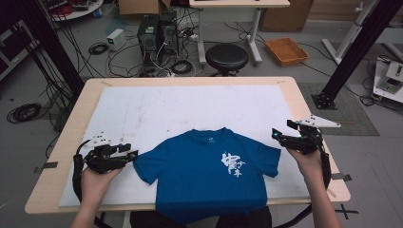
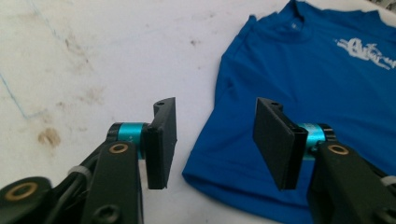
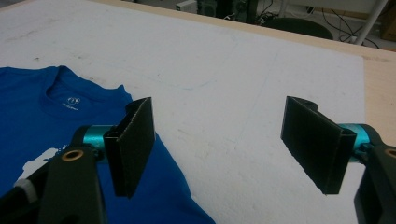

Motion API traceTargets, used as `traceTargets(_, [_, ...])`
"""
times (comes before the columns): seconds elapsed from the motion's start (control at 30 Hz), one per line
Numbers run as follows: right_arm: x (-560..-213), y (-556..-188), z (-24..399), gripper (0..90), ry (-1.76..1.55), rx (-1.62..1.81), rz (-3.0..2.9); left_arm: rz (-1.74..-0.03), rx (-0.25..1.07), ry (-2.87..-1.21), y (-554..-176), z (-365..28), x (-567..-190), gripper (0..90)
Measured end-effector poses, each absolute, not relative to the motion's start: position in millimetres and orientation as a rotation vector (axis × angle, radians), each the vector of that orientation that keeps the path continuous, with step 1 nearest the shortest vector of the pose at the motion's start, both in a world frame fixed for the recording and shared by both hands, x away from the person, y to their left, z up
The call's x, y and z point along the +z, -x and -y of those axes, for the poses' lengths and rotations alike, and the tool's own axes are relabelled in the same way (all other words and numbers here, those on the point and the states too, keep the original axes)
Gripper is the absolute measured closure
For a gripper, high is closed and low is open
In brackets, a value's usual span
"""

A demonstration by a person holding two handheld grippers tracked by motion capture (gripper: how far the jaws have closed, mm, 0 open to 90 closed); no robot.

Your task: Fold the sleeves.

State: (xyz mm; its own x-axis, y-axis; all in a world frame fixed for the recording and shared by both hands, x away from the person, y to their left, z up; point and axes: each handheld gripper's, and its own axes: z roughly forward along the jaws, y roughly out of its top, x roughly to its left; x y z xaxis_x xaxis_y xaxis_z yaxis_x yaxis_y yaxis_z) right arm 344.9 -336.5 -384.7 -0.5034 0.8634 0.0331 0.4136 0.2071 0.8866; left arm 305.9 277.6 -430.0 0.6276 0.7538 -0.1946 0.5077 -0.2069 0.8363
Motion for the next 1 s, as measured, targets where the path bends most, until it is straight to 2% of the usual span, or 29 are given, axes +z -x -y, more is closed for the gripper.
traceTargets(0.73, [-386, -345, 335, 26.2, -1.181, 1.236, -2.019, -1.140, 0.300, -1.949, -314, -276, -448, 69.8])
traceTargets(0.87, [-386, -345, 335, 26.2, -1.182, 1.235, -2.020, -1.138, 0.285, -1.965, -314, -274, -449, 77.0])
traceTargets(0.97, [-386, -345, 335, 26.2, -1.179, 1.235, -2.021, -1.142, 0.272, -1.955, -314, -274, -448, 86.0])
traceTargets(1.0, [-386, -345, 334, 26.2, -1.181, 1.235, -2.022, -1.140, 0.263, -1.943, -313, -274, -447, 86.0])
